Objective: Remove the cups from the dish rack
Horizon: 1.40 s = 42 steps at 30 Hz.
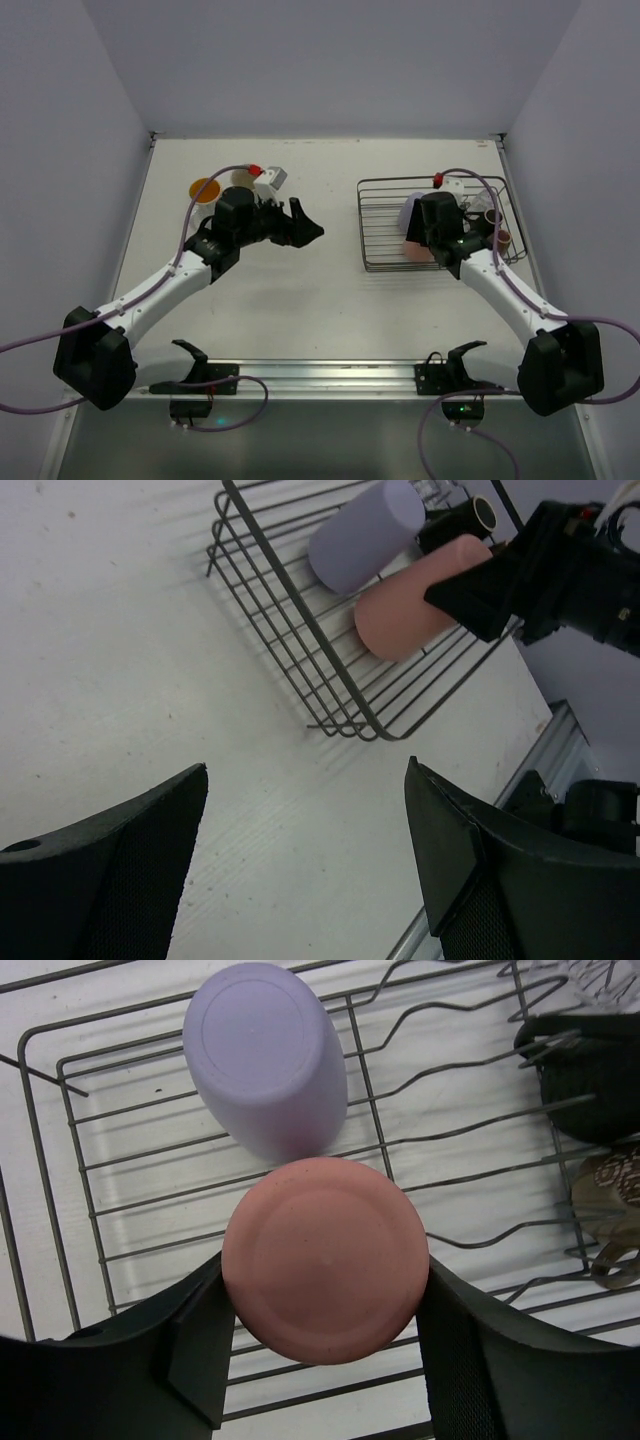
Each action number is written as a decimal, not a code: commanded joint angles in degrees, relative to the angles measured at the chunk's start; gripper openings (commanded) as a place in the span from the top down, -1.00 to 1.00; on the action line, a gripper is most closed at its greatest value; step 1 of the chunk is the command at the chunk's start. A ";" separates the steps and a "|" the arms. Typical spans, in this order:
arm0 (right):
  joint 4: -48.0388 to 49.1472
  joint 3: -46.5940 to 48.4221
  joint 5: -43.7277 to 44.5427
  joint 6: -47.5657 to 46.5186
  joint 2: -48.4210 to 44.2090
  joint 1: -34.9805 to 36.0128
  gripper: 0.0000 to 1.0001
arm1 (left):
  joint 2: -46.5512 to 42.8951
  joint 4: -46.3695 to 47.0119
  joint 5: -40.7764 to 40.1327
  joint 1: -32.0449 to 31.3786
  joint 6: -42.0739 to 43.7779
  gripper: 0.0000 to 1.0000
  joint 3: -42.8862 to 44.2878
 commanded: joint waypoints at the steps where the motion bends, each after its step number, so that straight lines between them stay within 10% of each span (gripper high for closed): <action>1: 4.47 -0.57 2.90 0.67 -3.44 -0.24 0.13 | -3.33 10.49 6.79 -1.07 -4.34 -0.64 -3.29; 16: 11.41 -4.26 -22.03 11.37 -29.53 0.47 0.29 | 1.24 37.20 14.26 -3.70 -17.35 -0.65 -10.77; 29: 33.11 -11.72 -46.83 28.35 -28.58 0.82 0.31 | 8.97 53.75 14.44 -5.90 -25.79 -0.64 -9.81; 36: 41.02 -15.07 -48.60 32.48 -23.14 2.05 0.30 | 9.95 58.40 14.18 -6.69 -28.43 -0.05 -10.33; 42: 42.80 -16.39 -48.60 33.81 -19.62 2.05 0.05 | 7.40 58.23 11.98 -6.69 -27.11 1.00 -10.42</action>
